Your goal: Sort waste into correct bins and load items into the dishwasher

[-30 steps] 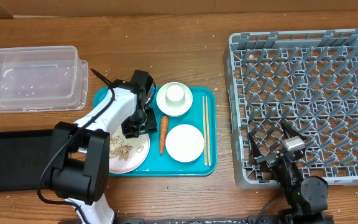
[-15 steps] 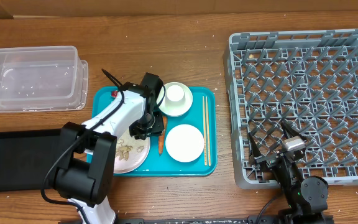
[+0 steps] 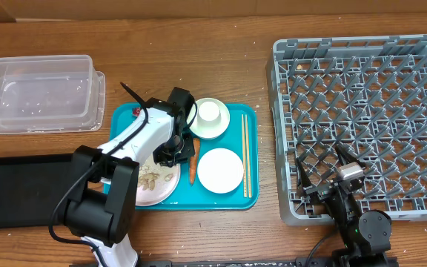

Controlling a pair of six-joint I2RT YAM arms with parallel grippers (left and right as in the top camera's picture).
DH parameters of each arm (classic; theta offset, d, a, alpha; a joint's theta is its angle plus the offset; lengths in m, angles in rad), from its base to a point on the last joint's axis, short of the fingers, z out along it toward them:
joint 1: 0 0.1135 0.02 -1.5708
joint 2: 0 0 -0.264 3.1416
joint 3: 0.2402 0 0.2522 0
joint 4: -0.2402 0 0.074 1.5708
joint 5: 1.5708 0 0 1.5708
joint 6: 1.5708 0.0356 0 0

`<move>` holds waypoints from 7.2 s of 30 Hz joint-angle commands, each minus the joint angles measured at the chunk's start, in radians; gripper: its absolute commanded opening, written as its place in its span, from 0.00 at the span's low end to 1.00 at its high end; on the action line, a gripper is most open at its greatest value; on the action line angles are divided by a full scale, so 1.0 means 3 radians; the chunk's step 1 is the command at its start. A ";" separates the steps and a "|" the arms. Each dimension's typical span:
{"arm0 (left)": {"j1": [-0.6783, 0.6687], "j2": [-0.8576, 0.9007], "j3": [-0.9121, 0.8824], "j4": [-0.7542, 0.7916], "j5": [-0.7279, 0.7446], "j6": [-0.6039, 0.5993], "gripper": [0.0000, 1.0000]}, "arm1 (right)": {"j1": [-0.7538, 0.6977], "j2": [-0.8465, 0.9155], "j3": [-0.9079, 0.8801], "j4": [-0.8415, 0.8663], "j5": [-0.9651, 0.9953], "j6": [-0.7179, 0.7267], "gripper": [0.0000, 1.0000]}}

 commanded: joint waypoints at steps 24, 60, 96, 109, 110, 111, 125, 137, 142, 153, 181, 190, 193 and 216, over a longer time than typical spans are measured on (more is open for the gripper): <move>-0.0006 0.0052 0.0504 -0.0832 -0.0543 -0.0045 0.04 | -0.0013 -0.0033 -0.0034 0.0018 0.0005 -0.0001 1.00; 0.0090 0.0051 0.1518 -0.1799 -0.0908 0.0050 0.04 | -0.0013 -0.0033 -0.0034 0.0018 0.0005 -0.0001 1.00; 0.2458 0.0015 0.1780 -0.1450 -0.0070 0.0267 0.04 | -0.0013 -0.0033 -0.0034 0.0019 0.0005 -0.0001 1.00; 0.3096 0.0006 0.1780 -0.1041 0.0852 0.0608 0.04 | -0.0013 -0.0033 -0.0034 0.0018 0.0005 -0.0001 1.00; 0.3126 0.0006 0.1779 -0.1040 0.0885 0.0610 0.04 | -0.0013 -0.0033 -0.0034 0.0018 0.0005 -0.0001 1.00; 0.3164 0.0006 0.1779 -0.1045 0.0928 0.0618 0.04 | -0.0013 -0.0033 -0.0034 0.0018 0.0005 -0.0001 1.00; 0.3782 0.0006 0.1779 -0.1148 0.1844 0.0725 0.04 | -0.0013 -0.0033 -0.0034 0.0018 0.0005 -0.0001 1.00; 0.4259 0.0006 0.1779 -0.1390 0.2794 0.1072 0.04 | -0.0013 -0.0033 -0.0034 0.0018 0.0005 -0.0001 1.00; 0.4537 0.0006 0.1779 -0.1536 0.3073 0.1068 0.04 | -0.0013 -0.0033 -0.0034 0.0018 0.0005 -0.0001 1.00; 0.4832 0.0006 0.1779 -0.1567 0.3669 0.1236 0.04 | -0.0013 -0.0033 -0.0034 0.0018 0.0005 -0.0001 1.00; 0.4978 0.0000 0.1779 -0.1872 0.4156 0.1405 0.04 | -0.0013 -0.0033 -0.0034 0.0018 0.0005 -0.0001 1.00; 0.4964 -0.0201 0.1780 -0.2433 0.4063 0.1864 0.04 | -0.0013 -0.0033 -0.0034 0.0018 0.0005 -0.0001 1.00; 0.4952 -0.0397 0.1780 -0.2410 0.3782 0.1860 0.04 | -0.0013 -0.0033 -0.0034 0.0018 0.0005 -0.0001 1.00; 0.1316 -0.1164 0.1771 -0.2140 0.0126 0.0100 0.04 | -0.0013 -0.0033 -0.0034 0.0018 0.0005 -0.0001 1.00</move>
